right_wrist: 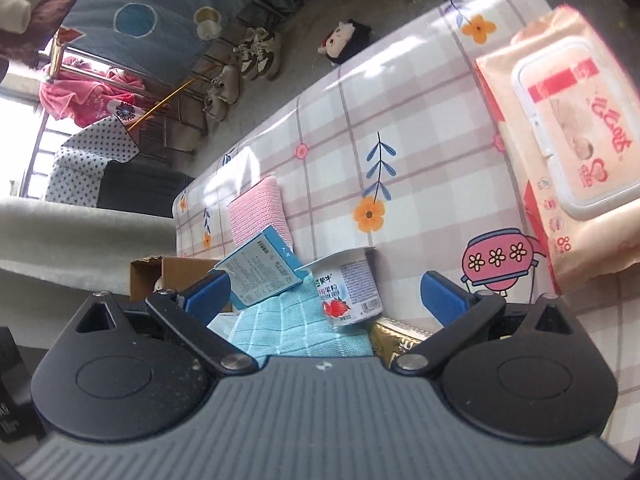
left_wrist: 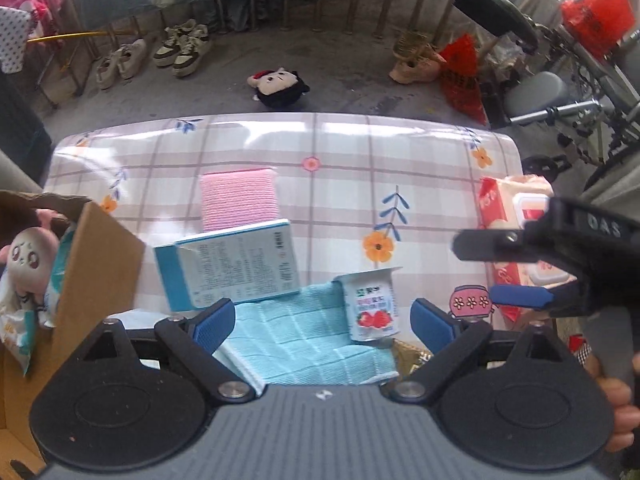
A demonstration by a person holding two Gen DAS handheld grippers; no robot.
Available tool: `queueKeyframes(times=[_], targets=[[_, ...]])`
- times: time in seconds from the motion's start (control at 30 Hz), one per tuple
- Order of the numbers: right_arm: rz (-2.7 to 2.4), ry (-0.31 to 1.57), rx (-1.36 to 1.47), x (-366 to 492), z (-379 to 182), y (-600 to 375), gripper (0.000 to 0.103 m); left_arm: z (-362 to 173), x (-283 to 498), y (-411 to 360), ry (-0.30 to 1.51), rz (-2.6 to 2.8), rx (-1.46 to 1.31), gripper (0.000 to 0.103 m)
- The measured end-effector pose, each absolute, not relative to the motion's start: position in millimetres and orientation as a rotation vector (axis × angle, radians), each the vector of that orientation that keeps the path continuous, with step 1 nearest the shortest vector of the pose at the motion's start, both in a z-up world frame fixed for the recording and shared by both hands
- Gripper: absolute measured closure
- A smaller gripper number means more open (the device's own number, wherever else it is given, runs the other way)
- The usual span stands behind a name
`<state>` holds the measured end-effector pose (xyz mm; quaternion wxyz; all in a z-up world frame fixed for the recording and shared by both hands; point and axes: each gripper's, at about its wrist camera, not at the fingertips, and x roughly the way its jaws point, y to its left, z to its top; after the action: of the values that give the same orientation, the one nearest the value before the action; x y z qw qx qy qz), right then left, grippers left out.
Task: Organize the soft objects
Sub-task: 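Move both tools from the box back to the items on the table, then grasp the white yogurt cup with the left gripper while the right grasps the gold tissue pack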
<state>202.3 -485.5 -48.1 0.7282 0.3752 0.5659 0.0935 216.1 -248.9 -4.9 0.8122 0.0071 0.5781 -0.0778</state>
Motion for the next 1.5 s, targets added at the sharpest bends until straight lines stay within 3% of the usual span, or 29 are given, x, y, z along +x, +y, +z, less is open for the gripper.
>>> queueKeyframes(times=[0.37,0.43,0.5,0.53,0.6,0.77,1.2,1.37,1.5], targets=[[0.196,1.531,1.090,274.2,-150.2,-468.7,0.011,-69.5,256.0,-281.9,1.358,-0.149,-0.087,0.040],[0.188,1.575,1.090,283.3,-160.9,-463.9,0.018,-78.2,261.6,-286.3,1.376,-0.146,-0.076,0.042],[0.174,1.619,1.101,287.4,-172.2,-459.2,0.035,-86.4,266.3,-289.9,1.402,-0.145,-0.085,0.048],[0.170,1.636,1.105,288.8,-177.6,-456.7,0.039,-89.4,268.0,-290.5,1.410,-0.146,-0.097,0.050],[0.168,1.663,1.116,289.2,-186.4,-452.1,0.056,-92.5,270.2,-292.7,1.414,-0.140,-0.093,0.049],[0.183,1.682,1.142,288.0,-196.8,-449.7,0.072,-86.8,272.0,-292.3,1.407,-0.152,-0.129,0.049],[0.341,1.487,0.979,301.6,-136.0,-479.6,0.073,-48.3,268.3,-322.5,1.196,-0.242,-0.097,0.040],[0.487,1.341,0.764,318.7,-100.3,-487.5,0.073,-52.7,267.3,-331.2,1.168,-0.265,-0.057,0.040],[0.519,1.349,0.660,320.4,-99.2,-493.0,0.077,-64.3,256.1,-337.6,1.199,-0.277,0.027,0.043]])
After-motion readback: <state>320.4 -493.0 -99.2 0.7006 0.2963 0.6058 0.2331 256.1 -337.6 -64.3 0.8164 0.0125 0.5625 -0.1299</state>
